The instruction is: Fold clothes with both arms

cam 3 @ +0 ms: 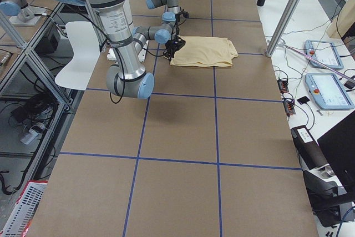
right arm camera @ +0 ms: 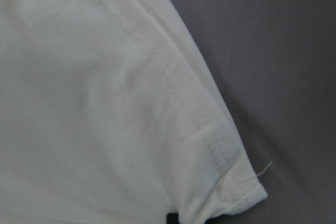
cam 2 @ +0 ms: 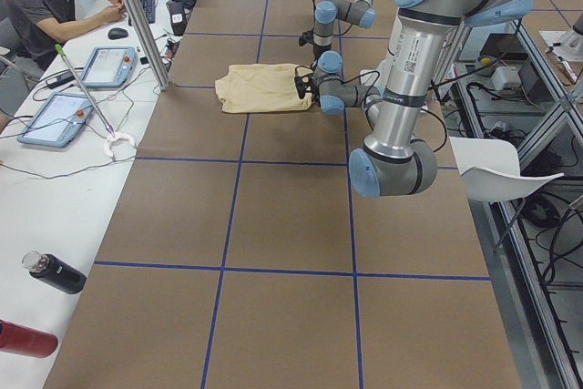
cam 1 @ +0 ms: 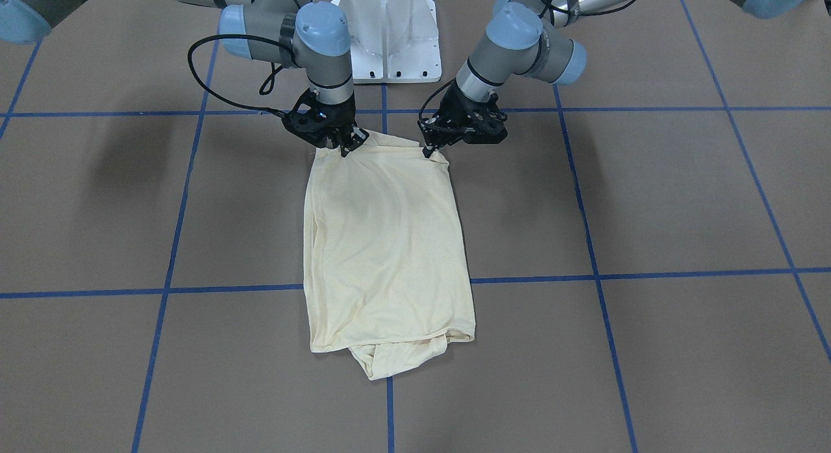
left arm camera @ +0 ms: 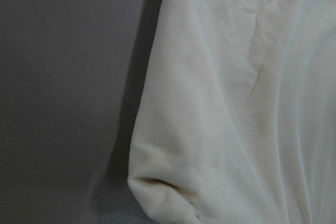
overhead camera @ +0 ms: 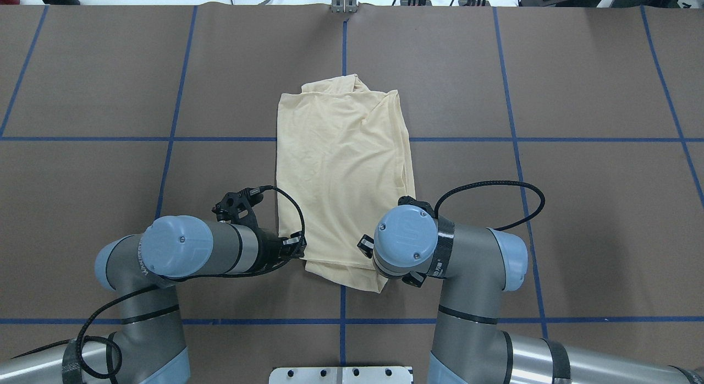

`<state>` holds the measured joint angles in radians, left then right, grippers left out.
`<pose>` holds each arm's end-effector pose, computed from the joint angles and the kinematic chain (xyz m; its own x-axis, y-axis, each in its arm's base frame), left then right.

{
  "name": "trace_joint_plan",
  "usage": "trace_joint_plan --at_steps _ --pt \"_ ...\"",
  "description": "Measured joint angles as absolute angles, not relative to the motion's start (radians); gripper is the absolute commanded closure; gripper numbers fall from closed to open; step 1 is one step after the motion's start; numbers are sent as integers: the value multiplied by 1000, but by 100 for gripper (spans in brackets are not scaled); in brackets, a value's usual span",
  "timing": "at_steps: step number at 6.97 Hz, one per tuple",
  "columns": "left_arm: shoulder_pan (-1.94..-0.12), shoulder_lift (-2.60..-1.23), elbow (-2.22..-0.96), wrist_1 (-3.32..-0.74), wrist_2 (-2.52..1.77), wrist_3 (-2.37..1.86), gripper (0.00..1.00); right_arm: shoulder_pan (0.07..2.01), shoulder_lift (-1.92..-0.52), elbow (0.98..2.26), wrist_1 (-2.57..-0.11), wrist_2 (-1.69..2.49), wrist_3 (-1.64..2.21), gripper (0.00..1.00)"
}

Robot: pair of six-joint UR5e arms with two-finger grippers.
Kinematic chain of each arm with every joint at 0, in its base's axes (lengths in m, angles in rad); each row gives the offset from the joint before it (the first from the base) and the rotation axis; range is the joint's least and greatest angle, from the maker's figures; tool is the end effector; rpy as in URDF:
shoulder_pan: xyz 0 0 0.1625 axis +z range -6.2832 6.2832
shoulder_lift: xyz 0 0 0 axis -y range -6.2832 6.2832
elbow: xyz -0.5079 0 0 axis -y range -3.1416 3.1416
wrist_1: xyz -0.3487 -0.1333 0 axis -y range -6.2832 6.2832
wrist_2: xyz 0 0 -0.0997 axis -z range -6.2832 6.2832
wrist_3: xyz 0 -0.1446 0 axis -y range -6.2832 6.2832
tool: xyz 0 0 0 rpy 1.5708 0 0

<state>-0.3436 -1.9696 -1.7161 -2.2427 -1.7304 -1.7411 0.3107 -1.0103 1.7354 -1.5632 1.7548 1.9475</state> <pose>0.5881 -0.3276 0.4061 0.2898 -0.2814 -0.9148 0.2449 0.9458 -0.2133 -0.6340 -0.3158 0.4004 0.5905 0.5694 0.5719 -0.4315 0.8216 -0.3725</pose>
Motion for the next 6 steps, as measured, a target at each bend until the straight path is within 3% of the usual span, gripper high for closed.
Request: trace_joint_plan --at_steps 6 --pt "-335 -1965 -1743 -2232 -1735 -1741 100 316 -1026 1793 -1566 1765 1950 100"
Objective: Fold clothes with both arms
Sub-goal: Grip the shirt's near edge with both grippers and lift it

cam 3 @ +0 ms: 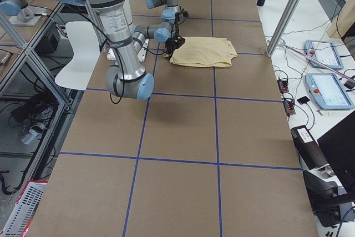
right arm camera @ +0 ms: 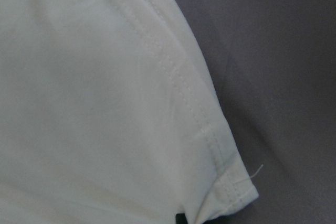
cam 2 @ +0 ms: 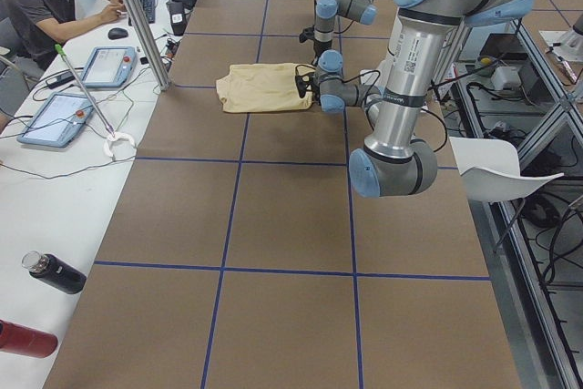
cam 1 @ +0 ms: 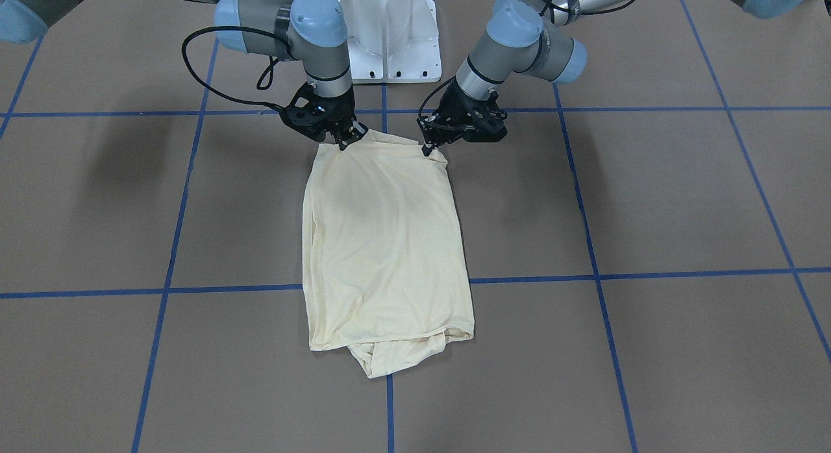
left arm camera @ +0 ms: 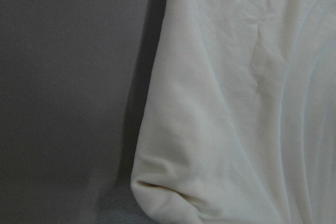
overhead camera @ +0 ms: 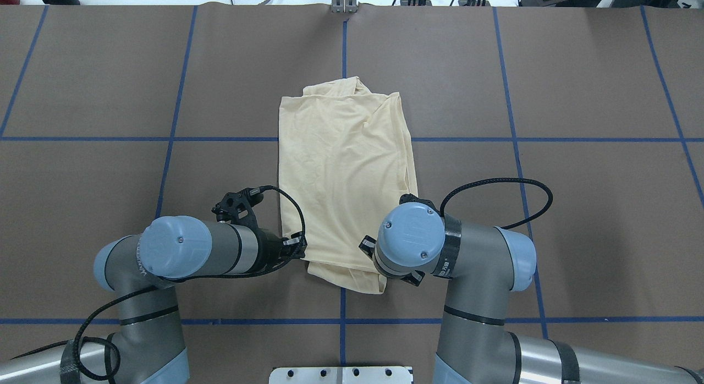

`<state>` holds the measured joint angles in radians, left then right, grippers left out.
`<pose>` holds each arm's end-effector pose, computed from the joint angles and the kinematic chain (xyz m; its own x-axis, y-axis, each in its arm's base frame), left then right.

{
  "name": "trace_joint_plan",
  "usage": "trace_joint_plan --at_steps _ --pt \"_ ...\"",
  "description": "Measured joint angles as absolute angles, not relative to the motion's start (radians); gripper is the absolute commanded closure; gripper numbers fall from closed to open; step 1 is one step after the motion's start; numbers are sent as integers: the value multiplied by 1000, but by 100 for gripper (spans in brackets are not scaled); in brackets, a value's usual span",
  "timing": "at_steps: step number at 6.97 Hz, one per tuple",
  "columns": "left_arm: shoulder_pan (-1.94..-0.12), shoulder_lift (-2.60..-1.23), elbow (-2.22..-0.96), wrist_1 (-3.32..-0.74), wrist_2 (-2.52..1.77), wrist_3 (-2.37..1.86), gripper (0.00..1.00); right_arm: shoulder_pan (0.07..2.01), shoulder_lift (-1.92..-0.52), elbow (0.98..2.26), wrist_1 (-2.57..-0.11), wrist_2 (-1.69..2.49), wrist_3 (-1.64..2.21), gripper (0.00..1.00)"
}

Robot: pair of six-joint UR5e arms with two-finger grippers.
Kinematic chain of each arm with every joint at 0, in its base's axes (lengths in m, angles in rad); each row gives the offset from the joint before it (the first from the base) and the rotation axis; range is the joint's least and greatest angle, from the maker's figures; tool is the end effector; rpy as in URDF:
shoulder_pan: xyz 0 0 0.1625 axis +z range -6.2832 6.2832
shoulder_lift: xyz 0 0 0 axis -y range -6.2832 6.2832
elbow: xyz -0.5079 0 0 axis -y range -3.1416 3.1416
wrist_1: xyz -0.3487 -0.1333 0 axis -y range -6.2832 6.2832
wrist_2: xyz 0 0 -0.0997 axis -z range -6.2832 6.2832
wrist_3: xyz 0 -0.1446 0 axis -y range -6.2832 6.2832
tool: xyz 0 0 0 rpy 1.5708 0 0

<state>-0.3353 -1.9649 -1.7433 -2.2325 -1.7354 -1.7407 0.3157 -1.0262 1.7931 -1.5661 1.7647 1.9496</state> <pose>0.5844 -0.3197 0.3983 0.2823 -0.2750 -0.9191 0.2299 0.9495 -0.2135 -0.6180 -0.3128 0.3871 0.5676 0.5671 0.5968 -0.4164 0.8231 -0.3862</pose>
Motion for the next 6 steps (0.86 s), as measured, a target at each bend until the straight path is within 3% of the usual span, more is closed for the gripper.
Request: trace_joint_plan --at_steps 6 --pt "-197 -1930 -1935 -2060 -1754 -1740 100 211 -1083 2003 -1688 1772 1953 100"
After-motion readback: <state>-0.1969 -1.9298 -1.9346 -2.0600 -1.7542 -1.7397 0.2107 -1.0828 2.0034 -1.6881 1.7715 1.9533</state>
